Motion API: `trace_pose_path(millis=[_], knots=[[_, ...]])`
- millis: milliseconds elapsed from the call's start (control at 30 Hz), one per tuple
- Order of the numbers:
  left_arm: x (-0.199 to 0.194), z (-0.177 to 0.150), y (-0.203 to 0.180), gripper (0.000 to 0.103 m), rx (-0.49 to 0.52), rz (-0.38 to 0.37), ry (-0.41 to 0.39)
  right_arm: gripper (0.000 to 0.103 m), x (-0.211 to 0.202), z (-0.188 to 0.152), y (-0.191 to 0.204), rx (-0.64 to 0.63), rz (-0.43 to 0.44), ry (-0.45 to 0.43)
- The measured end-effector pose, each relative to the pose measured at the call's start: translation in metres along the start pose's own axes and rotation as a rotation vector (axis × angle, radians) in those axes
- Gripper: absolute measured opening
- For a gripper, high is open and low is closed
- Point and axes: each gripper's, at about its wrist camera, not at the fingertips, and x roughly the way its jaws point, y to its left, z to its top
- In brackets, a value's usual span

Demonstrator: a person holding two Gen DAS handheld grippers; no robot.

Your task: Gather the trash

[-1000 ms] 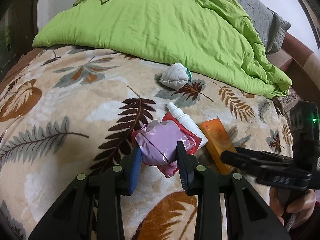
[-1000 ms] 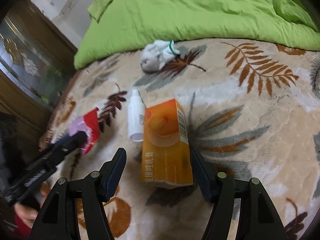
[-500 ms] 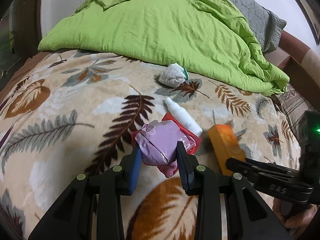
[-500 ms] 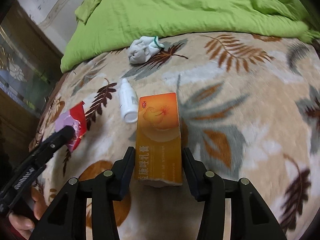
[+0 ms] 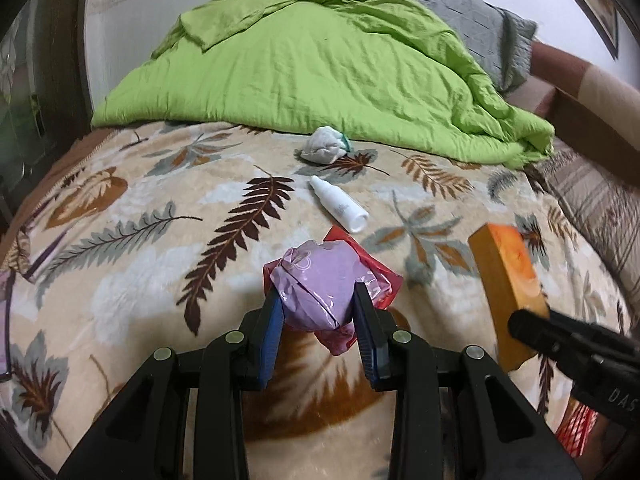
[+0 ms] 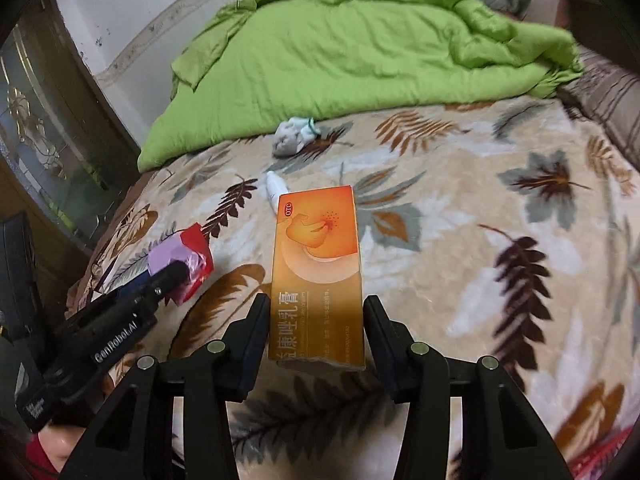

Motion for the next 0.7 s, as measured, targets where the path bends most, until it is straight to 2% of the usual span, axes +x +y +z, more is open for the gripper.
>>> trace_pose_path(millis=[300, 700], knots=[[-0.015, -0.014, -0.02, 0.033, 0.075, 0.03, -0.035, 0.051, -0.014, -0.015, -0.009, 0.038, -0.022, -0.021], [-0.014, -0.016, -0.022, 0.033, 0.089, 0.026, -0.035, 0.052, -0.011, -0.018, -0.007, 0.045, -0.022, -0.018]])
